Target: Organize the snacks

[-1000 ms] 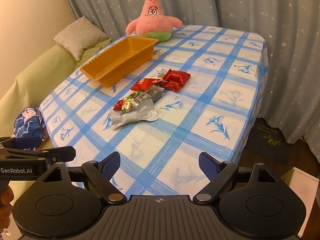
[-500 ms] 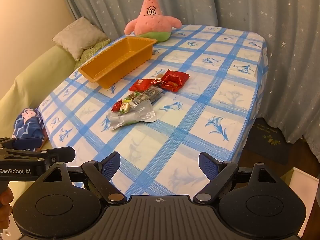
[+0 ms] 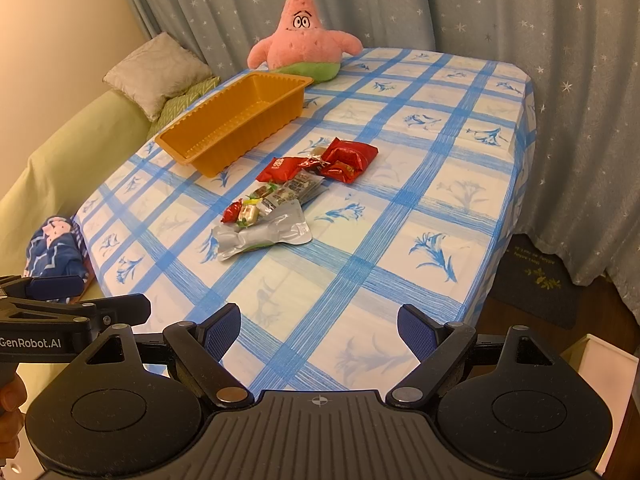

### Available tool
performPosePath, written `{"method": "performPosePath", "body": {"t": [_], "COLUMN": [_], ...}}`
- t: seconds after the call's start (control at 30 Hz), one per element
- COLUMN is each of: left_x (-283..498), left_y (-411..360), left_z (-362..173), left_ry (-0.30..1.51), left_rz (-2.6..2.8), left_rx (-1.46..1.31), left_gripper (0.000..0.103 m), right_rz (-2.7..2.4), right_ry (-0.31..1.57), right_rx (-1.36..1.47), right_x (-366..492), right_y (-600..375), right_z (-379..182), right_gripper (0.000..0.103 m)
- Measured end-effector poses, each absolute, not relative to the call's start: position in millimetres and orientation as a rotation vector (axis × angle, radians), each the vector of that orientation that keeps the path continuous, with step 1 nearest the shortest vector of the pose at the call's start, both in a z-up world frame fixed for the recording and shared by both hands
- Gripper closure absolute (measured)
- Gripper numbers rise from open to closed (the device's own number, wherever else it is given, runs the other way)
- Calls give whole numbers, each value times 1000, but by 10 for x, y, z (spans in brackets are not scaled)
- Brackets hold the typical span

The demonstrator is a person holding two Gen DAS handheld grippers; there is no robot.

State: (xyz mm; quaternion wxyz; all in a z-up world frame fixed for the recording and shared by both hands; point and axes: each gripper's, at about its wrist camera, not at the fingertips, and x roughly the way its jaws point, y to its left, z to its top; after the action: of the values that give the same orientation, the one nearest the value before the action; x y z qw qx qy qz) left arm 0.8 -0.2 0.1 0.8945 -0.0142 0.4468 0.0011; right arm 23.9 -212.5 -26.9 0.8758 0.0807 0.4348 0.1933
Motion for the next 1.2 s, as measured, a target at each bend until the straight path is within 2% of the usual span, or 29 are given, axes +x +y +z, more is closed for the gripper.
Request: {"method": "performPosePath", "body": {"t": [1.2], "left_x": [14], "left_y": [0], "left_z": [1], "left_ry": [931], "left_rz": [1], "left_rx": [-30], "left_gripper": [0], "right_rz": [403], "right_ry": [911], "right_rx": [170], "right_x": [285], "right_y": [-2119], "right_z": [-282], "right_gripper": [18]}}
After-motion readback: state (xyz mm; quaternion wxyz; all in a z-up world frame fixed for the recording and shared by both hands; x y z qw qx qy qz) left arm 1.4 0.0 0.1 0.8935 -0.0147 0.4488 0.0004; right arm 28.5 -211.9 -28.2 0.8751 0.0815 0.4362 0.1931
